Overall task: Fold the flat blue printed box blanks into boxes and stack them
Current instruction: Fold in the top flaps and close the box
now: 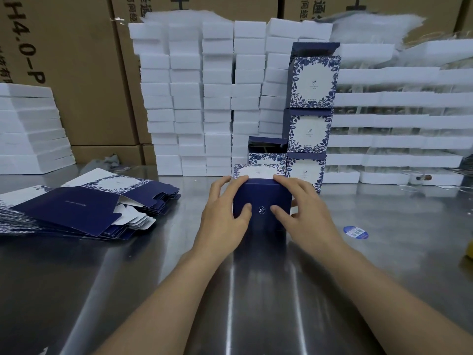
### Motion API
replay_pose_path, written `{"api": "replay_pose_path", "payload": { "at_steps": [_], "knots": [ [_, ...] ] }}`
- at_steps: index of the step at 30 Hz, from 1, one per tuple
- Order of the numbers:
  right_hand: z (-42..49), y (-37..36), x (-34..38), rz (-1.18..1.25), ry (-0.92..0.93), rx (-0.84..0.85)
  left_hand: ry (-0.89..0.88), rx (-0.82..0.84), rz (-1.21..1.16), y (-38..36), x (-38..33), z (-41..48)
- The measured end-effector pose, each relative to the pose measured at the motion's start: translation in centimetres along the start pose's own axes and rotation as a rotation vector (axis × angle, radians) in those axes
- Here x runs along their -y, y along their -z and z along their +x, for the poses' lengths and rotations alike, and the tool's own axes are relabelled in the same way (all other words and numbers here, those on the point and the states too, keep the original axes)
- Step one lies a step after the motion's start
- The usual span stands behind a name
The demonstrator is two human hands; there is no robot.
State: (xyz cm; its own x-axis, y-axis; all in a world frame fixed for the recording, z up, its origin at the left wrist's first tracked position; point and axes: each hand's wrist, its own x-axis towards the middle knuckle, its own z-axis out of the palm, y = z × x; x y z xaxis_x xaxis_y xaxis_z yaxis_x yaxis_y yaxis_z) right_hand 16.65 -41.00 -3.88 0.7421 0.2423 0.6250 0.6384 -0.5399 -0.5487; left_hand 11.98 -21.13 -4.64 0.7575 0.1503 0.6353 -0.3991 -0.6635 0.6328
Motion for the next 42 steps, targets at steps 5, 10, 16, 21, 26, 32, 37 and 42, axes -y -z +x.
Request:
{"api": "replay_pose_path", "payload": {
  "at_steps": [5, 10, 16, 21, 26, 32, 37, 42],
  "knots": [
    [0.0, 0.3, 1.2, -0.039, 0.045, -0.066, -0.084, -0.059, 0.15, 0.3, -0.9, 0.0],
    [-0.1, 0.2, 1.4, -0.079, 0.149, -0.044, -0.163, -0.079, 0.129, 0.3, -1.2, 0.0],
    [0.1, 0.1, 1.7, 0.028, 0.146, -0.038, -0.124, -0.092, 0.005, 0.1, -1.1, 0.1],
    [0.1, -0.3, 1.8, 0.019, 0.111, 0.026, -0.131, -0.04, 0.005, -0.1, -1.0, 0.1],
    [0.0, 0.4, 1.6, 0.049, 0.144, 0.009, -0.108, -0.048, -0.048, 0.4, -0.9, 0.3],
    [0.2, 0.4, 1.4, 0.072, 0.113, -0.014, -0.102, -0.056, -0.056, 0.5, -0.7, 0.4],
    [0.4, 0.8, 1.1, 0.097, 0.096, -0.037, -0.058, -0.085, -0.143, 1.0, -0.4, 0.6],
    [0.5, 0.8, 0.5, 0.161, 0.085, -0.066, -0.018, -0.121, -0.193, 1.3, -0.5, 0.7]
  ]
}}
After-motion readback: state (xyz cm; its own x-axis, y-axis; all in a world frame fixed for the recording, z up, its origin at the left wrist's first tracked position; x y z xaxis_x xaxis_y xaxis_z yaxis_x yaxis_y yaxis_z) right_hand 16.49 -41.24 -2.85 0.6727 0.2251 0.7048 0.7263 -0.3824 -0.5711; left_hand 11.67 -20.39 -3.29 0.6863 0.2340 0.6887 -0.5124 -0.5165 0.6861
